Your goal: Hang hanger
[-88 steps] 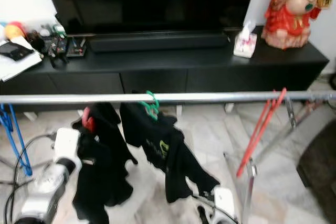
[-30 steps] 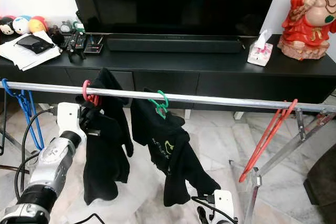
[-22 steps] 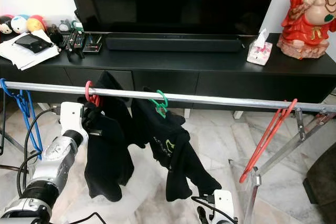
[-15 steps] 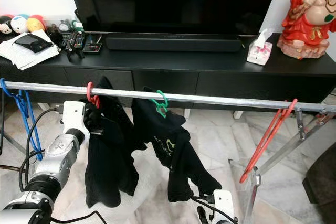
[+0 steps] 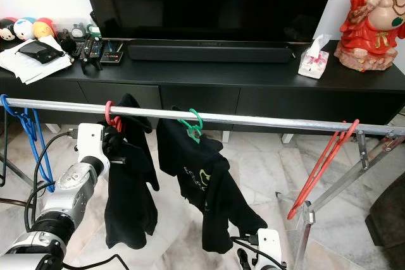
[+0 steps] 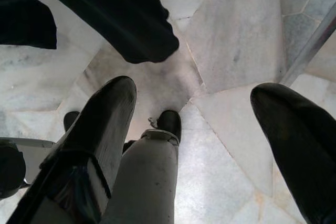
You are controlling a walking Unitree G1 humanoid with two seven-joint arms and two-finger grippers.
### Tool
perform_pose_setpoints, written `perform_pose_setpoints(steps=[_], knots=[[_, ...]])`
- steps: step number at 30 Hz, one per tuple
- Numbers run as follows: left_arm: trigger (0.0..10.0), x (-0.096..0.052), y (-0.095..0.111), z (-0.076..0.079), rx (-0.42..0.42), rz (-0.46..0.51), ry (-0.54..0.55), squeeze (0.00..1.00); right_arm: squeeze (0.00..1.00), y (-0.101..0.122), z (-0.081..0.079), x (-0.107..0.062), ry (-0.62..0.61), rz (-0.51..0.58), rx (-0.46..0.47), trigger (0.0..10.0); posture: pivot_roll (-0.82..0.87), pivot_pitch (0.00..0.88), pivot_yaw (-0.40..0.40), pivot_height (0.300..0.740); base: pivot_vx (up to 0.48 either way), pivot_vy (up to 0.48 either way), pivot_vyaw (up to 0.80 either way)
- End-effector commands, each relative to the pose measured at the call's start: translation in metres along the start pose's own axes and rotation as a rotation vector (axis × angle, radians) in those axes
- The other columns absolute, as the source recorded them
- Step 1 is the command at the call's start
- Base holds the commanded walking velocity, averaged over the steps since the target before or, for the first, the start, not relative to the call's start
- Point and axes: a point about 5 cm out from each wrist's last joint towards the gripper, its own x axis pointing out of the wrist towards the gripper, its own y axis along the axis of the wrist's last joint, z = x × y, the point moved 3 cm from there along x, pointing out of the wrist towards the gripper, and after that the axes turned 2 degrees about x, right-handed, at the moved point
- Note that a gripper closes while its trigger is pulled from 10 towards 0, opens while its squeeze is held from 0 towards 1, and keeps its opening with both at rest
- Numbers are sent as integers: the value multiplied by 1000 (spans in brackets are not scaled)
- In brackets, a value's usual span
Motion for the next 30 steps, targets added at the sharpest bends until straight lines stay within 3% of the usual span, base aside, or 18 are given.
perform_pose_setpoints(steps=[1,13,25,26,30], knots=[[10000,-4,-3,-1,-5,4,3,1000,0,-1,0,0,0,-8,0,10000,-44,50,-7,740,0,0,0],[10000,-27,3,-8,-3,129,42,1000,0,0,0,0,4,-3,1,10000,-40,45,-6,740,0,0,0],[10000,-54,15,3,62,223,20,1000,0,-1,0,0,6,-5,-3,10000,-33,28,-4,740,0,0,0],[10000,-60,14,7,76,225,23,0,0,-1,1,0,6,-5,-3,10000,-36,22,-5,740,0,0,0],[10000,-65,10,9,71,211,38,0,0,-2,1,0,5,-6,-3,10000,-36,14,-4,740,0,0,0]])
